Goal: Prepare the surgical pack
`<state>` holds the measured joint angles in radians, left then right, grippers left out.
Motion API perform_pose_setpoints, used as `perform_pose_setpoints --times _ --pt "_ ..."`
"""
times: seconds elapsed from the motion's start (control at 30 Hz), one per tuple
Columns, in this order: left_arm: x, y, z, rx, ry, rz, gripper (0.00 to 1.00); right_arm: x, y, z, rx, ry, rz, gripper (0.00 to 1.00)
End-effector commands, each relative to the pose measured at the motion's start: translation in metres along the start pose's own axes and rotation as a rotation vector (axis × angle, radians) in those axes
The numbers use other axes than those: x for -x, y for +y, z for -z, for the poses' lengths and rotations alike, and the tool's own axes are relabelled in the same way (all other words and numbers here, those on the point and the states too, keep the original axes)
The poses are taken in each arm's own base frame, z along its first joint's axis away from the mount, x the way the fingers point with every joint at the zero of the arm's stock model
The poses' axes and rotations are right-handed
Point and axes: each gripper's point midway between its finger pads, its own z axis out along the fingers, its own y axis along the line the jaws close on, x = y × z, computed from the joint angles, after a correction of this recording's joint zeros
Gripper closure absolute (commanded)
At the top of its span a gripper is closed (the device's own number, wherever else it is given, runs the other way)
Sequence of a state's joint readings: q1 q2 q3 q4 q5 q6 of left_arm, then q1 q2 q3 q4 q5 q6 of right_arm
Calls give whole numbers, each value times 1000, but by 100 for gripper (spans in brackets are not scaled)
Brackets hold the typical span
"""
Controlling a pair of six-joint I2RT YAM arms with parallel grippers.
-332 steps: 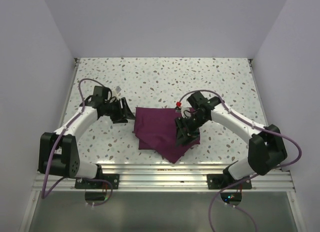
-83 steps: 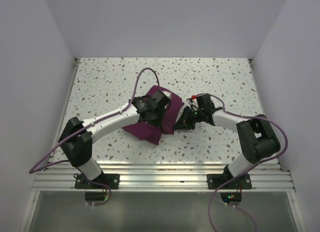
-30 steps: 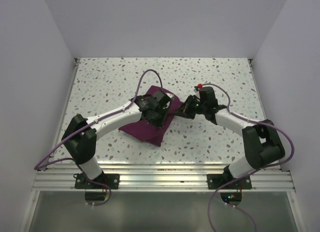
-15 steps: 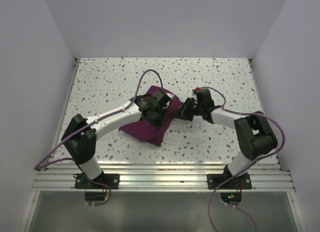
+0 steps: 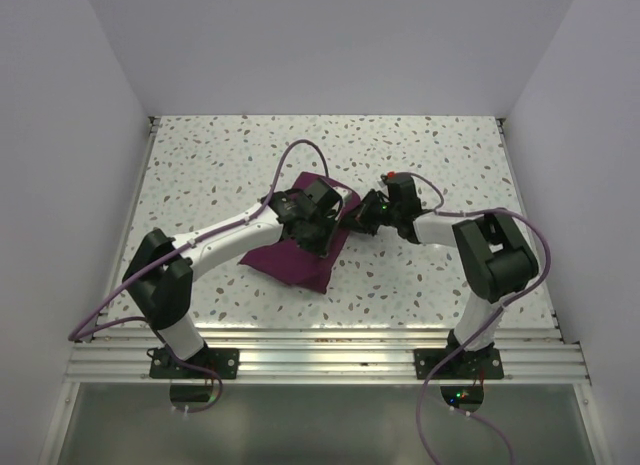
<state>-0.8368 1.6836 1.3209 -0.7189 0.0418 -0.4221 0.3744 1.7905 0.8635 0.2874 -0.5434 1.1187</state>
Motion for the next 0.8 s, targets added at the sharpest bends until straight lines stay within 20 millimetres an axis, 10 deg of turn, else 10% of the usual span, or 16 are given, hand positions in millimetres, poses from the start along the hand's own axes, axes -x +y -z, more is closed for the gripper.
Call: perform_pose_setpoints --times 0.0,0.27,0.77 --pt "7 -14 10 -86 -41 -20 100 23 31 -8 95 -71 16 100" --pt "-8 -14 3 -111 -19 1 100 39 27 -33 100 -84 3 100" --pt "5 -16 14 -102 -53 4 100 -25 -3 49 -90 51 236 100"
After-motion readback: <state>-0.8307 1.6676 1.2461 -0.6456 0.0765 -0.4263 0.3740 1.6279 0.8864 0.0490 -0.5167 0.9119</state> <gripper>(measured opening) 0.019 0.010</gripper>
